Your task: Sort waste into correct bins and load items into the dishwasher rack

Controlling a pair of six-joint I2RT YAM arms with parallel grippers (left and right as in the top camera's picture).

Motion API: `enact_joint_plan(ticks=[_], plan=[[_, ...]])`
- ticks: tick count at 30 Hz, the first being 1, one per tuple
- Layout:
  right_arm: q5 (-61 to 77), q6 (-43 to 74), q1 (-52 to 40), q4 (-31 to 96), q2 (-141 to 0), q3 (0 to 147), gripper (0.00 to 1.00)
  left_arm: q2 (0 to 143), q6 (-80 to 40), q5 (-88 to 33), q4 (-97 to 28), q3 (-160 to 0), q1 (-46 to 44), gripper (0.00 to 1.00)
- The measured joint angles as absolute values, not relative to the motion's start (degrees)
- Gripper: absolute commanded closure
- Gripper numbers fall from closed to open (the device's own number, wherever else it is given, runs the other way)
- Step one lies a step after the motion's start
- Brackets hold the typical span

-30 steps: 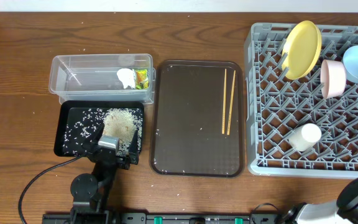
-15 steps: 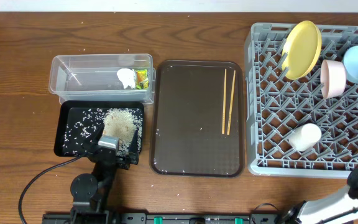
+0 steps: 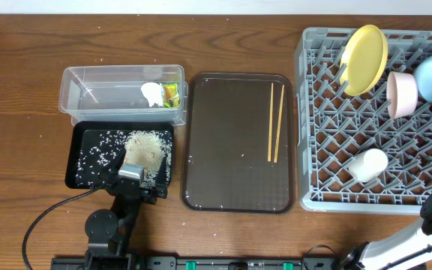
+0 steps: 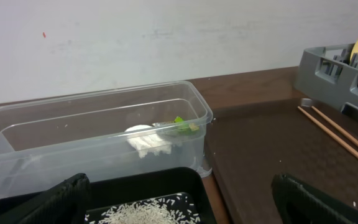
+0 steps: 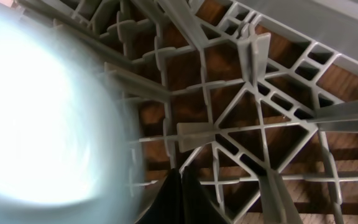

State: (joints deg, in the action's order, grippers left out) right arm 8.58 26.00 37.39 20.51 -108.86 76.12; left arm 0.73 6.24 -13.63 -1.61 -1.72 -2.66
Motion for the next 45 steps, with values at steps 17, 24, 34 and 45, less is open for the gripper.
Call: enact_joint_plan(ticks=[17,24,34,45], plan=[[17.2,31.4,37.3,30.8,-100.4,76.1,0.56,0.7,6.2,-13.6,-1.6,-1.7,-2.7,0.05],[15.9,32.9,36.1,29.3,-93.9,77.6,0.55,0.7,6.2,-13.6,-1.6,-1.7,-2.7,0.05],[11.6,33.9,35.3,23.9,-98.8,77.8,0.50,0.7,6.2,-13.6,-1.6,-1.7,-2.7,0.05],[10.5,35.7,35.3,19.6,-109.5,77.8,0.67,0.7,6.2,-13.6,-1.6,-1.7,-2.7,0.05]])
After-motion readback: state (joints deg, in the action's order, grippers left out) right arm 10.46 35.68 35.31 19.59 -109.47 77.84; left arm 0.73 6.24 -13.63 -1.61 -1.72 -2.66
